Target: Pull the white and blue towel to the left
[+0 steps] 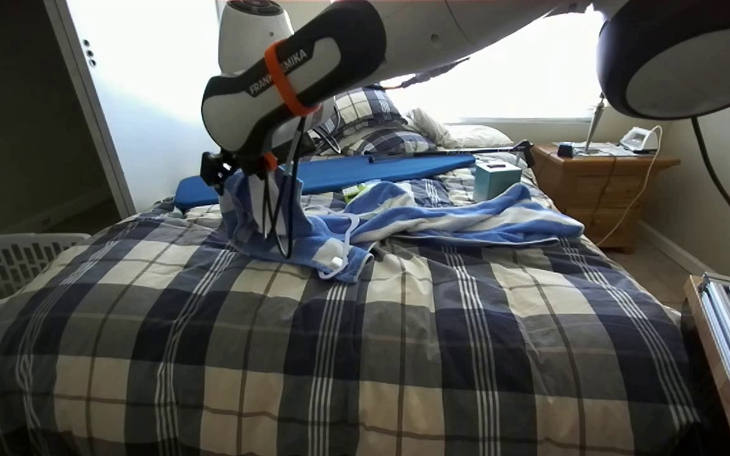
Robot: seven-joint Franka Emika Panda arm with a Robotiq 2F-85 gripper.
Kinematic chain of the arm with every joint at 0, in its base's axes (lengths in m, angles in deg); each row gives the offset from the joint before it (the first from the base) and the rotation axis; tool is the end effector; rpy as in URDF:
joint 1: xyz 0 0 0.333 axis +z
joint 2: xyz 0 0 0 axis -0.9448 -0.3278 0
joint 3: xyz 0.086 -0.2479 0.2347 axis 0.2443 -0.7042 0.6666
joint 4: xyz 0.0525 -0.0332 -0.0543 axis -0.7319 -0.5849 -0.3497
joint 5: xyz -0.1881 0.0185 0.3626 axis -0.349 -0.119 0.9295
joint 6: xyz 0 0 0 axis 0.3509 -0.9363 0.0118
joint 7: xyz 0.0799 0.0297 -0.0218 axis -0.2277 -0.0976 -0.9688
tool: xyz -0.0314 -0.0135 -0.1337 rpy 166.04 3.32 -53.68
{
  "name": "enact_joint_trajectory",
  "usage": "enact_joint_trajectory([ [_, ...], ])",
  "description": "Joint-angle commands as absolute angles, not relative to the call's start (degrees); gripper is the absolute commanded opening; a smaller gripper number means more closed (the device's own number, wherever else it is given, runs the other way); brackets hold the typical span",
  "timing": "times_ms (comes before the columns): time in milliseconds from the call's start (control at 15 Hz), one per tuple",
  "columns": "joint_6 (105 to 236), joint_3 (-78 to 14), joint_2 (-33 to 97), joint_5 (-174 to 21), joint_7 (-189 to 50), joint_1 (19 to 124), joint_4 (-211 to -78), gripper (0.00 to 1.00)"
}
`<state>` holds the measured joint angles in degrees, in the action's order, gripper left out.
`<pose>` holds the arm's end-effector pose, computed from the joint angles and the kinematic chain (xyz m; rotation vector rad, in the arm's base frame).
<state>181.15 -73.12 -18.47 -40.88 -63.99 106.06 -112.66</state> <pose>0.8626 0.1450 0.2576 2.8575 -0.2130 0.8619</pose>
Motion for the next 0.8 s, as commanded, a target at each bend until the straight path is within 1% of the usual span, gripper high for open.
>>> enact_joint_trajectory([
  [0, 169.3, -65.6, -13.5, -56.4, -52.8, 101.3, -110.7, 1.00],
  [200, 160.8, -58.3, -7.8, -63.9, -46.7, 97.3, -111.7, 1.00],
  [400, 155.0, -49.7, -0.7, -66.4, -43.3, 92.4, -113.9, 1.00],
  [533, 154.9, -46.8, 2.8, -66.8, -38.8, 89.6, -116.0, 1.00],
  [733, 160.9, -44.8, 8.3, -67.7, -32.6, 86.6, -122.2, 1.00],
])
